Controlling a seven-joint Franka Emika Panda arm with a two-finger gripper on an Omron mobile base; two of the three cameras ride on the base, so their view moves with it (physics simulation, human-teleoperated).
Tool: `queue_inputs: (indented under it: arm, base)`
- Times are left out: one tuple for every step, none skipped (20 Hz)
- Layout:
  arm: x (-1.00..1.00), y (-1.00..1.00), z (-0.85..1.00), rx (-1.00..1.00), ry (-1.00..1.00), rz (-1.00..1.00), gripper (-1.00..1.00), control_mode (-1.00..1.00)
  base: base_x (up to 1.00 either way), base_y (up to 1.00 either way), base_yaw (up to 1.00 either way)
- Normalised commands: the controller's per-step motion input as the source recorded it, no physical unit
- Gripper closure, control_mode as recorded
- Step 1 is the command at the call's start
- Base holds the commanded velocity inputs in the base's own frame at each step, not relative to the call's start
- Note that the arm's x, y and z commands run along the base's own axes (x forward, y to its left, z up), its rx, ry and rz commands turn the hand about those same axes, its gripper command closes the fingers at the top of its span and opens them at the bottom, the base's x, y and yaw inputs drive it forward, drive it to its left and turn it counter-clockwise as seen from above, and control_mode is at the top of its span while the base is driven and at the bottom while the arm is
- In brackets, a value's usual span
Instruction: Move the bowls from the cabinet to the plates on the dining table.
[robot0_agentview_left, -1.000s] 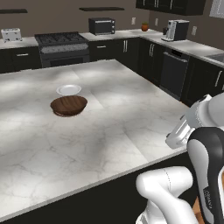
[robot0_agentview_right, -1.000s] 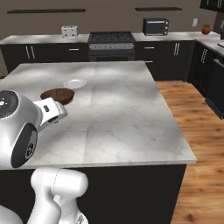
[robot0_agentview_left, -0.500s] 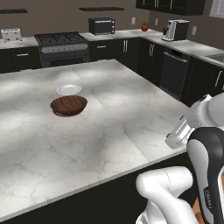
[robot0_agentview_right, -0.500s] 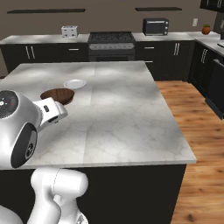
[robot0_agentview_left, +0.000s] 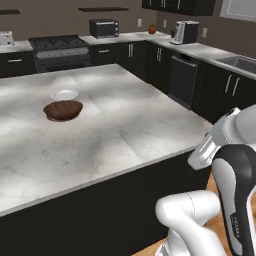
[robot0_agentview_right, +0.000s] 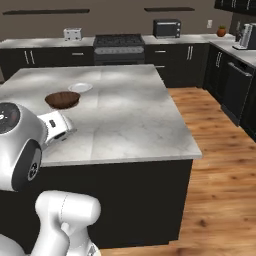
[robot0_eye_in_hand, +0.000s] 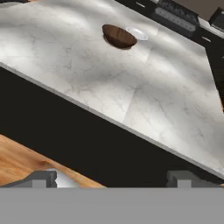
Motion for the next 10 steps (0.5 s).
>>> queue_inputs:
  arm:
    - [0.00,0.00,0.00,0.00,0.00,0.00,-1.00,1.00]
    - [0.00,0.00,0.00,0.00,0.00,0.00,-1.00,1.00]
    - [0.00,0.00,0.00,0.00,0.00,0.00,-1.00,1.00]
    - [0.00,0.00,0.00,0.00,0.00,0.00,-1.00,1.00]
    - [0.00,0.00,0.00,0.00,0.00,0.00,-1.00,1.00]
    - [0.00,0.00,0.00,0.00,0.00,0.00,-1.00,1.00]
    - [0.00,0.00,0.00,0.00,0.00,0.00,-1.00,1.00]
    - [0.00,0.00,0.00,0.00,0.00,0.00,-1.00,1.00]
    - [0.00,0.00,0.00,0.00,0.00,0.00,-1.00,1.00]
    - [0.00,0.00,0.00,0.00,0.00,0.00,-1.00,1.00]
  base:
    - [-1.00,-0.82,-0.22]
    - [-0.84,-0.74,-0.24]
    - [-0.54,-0.71,-0.27]
    - [-0.15,-0.65,-0.33]
    - [-0.13,-0.67,-0.40]
    - [0.00,-0.75,-0.48]
    - [0.01,-0.65,-0.49]
    - [0.00,-0.62,-0.55]
    - [0.00,-0.56,-0.60]
    - [0.00,-0.55,-0.61]
